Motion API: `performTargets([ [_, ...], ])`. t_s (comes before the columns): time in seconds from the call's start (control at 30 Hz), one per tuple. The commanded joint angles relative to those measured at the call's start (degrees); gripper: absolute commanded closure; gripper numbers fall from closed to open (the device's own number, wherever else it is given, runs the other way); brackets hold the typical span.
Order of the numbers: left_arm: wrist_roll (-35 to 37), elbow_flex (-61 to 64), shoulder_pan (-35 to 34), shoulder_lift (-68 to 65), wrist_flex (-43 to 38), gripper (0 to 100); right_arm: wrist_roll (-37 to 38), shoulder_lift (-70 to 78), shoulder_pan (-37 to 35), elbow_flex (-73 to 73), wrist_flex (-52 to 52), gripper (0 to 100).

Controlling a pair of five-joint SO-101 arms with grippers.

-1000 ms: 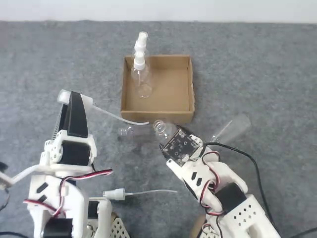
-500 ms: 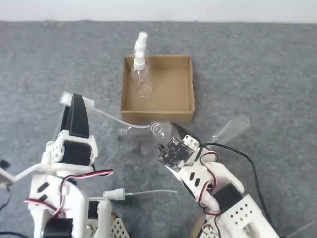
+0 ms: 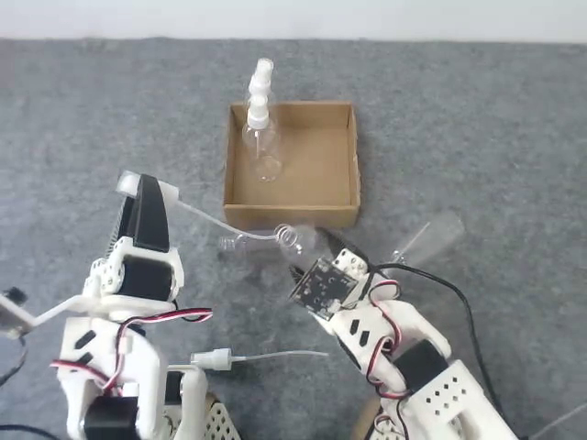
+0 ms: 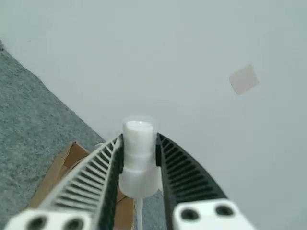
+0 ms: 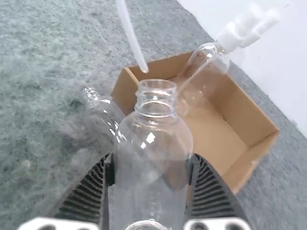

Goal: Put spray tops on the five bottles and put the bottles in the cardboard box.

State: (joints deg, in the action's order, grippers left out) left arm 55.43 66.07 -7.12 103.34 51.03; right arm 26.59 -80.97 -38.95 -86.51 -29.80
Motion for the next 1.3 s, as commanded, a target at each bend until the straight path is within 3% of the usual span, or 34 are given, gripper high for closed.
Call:
performTargets([
  [0.0,0.2,2.3,1.4,0.4,-2.5,99,0.7,-1.7,-3.2,1.0,1.3,96.1],
  [0.4,-1.9,5.6,2.8,0.4,-4.0,99,0.7,-1.7,-3.3,1.0,1.2,96.1],
  [1.27,-9.3,13.2,17.6,0.4,-4.2,99,0.3,-1.7,-3.6,0.9,1.0,96.1],
])
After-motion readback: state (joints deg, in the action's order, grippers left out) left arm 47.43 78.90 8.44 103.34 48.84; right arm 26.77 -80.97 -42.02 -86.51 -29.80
